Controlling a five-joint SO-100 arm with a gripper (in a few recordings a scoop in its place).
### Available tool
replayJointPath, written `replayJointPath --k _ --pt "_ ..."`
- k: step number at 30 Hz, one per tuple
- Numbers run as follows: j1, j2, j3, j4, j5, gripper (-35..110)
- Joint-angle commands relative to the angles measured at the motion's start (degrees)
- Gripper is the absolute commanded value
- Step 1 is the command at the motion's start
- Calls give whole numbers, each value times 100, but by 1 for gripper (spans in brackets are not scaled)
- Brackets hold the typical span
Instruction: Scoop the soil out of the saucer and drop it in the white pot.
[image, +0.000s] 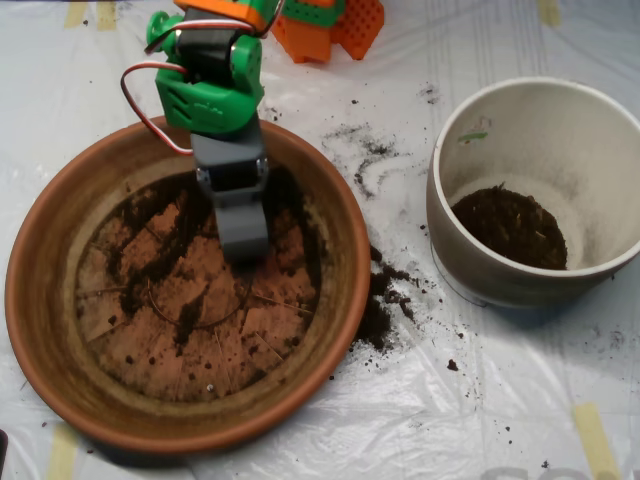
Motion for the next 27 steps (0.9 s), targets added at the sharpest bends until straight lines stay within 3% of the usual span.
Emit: replayJointPath --k 1,2,27 --pt "202 272 53 176 -132 5" --pt "211 272 9 237 -53 0" --pt "-1468 1389 -3437 2575 2215 -1"
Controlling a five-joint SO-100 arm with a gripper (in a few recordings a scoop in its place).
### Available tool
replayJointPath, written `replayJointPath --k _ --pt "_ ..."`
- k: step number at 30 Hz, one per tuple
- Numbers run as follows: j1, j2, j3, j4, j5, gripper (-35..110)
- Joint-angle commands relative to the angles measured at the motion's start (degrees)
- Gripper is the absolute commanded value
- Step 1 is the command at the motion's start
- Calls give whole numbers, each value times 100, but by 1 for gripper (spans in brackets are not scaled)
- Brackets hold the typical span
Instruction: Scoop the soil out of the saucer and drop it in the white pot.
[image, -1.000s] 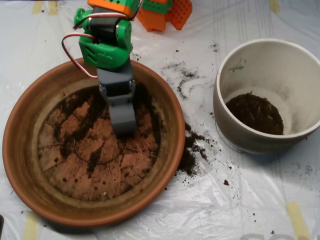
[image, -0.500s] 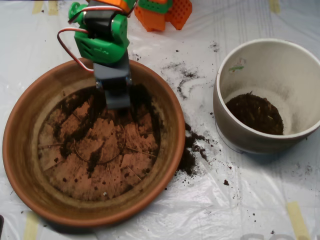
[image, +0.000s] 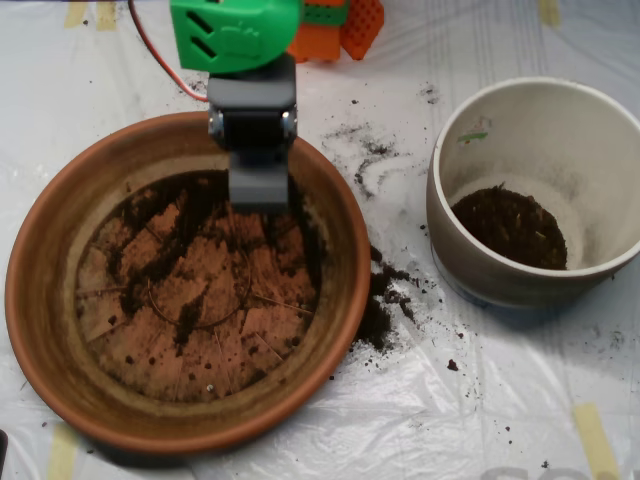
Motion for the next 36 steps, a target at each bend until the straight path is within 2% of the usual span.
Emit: replayJointPath --k 1,10,17,19,24,27,32,36 --pt "-360 668 -817 352 79 -1" --pt "-1521 1872 -817 519 -176 -1" --pt "-2769 1758 -1345 642 -149 0" --pt "-3059 1371 -1925 800 -70 0" --pt "-3393 -598 -4746 1978 246 0" --pt "-3524 -1046 -5186 2188 290 0" --pt "-3551 -1134 -4922 2294 448 19" --pt "-3454 -729 -4148 1942 352 36"
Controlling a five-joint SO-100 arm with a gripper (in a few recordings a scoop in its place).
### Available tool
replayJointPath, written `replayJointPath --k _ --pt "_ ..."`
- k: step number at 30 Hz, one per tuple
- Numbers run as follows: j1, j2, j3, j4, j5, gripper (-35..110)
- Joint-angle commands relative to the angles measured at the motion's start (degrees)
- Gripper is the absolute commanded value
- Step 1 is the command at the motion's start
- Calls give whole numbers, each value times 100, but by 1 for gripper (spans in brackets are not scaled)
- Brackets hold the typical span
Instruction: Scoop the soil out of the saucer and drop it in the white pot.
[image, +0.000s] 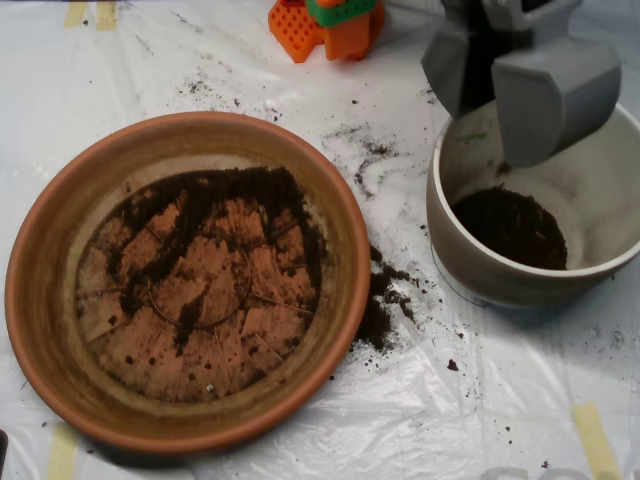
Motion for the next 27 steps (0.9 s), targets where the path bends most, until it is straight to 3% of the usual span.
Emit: replayJointPath --k 1,7,16,27 --pt "-18 642 396 -264 -97 36" --pt "668 1222 1046 -686 519 36" --pt "2575 1248 1731 -861 1072 37" --pt "4412 2136 5458 -2804 659 44"
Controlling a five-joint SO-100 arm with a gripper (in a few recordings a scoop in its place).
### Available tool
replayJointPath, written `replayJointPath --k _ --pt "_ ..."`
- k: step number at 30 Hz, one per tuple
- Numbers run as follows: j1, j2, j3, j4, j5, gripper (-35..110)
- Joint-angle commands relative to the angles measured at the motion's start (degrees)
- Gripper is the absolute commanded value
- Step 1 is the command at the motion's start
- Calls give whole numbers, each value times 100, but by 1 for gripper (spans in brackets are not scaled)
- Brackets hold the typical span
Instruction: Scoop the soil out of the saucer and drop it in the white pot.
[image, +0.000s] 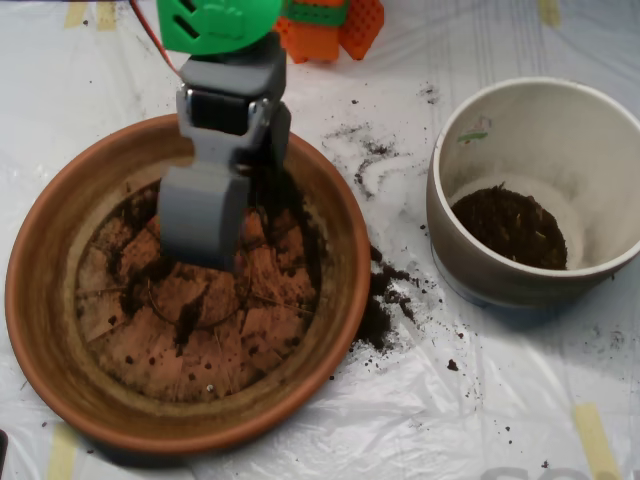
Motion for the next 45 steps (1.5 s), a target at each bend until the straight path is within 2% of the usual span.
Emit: replayJointPath --k 1,6,11,20,29,42,45 --pt "554 624 729 -431 -132 44" --pt "1063 519 1600 -967 -308 48" --pt "1406 -18 1731 -1274 -448 50" --pt "1670 -1099 1143 -1274 -519 51" --pt "1942 -2373 9 -835 -677 55" --pt "1837 -2180 369 -1028 -958 28" --pt "1811 -1819 800 -1310 -879 15"
